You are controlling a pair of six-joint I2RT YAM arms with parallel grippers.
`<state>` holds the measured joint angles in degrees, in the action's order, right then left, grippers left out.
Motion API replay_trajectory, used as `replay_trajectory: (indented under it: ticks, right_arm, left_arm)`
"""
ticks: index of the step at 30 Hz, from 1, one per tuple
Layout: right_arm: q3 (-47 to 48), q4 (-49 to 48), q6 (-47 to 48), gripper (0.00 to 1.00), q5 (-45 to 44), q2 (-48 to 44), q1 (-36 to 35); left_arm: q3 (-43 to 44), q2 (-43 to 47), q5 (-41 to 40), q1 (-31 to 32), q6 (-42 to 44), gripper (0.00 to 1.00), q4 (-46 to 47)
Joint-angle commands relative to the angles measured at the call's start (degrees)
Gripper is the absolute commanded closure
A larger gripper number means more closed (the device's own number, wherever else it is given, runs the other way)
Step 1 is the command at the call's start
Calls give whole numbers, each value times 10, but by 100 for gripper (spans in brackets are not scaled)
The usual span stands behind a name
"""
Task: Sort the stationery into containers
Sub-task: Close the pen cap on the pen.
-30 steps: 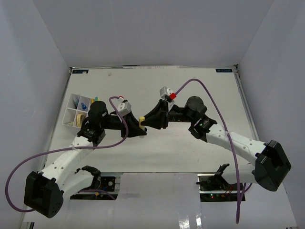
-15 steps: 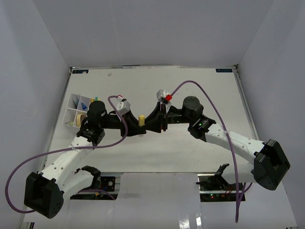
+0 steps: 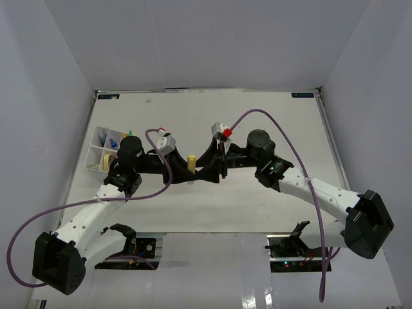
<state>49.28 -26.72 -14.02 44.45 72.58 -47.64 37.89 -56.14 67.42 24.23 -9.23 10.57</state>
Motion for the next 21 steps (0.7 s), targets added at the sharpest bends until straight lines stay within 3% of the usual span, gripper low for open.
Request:
replay_trajectory:
  ticks: [1,4,21]
  right_arm:
    - [0,111,14,45,24,-1,-8]
    - [7,124,20,38,21,-12,-1]
    - [142,243,98,20,-14,-10,38]
  left_arm:
    - [32,16,-1,3,5,100,82]
    - [32,16,0,3,4,100,82]
    - [55,3,5,3,48,100,12]
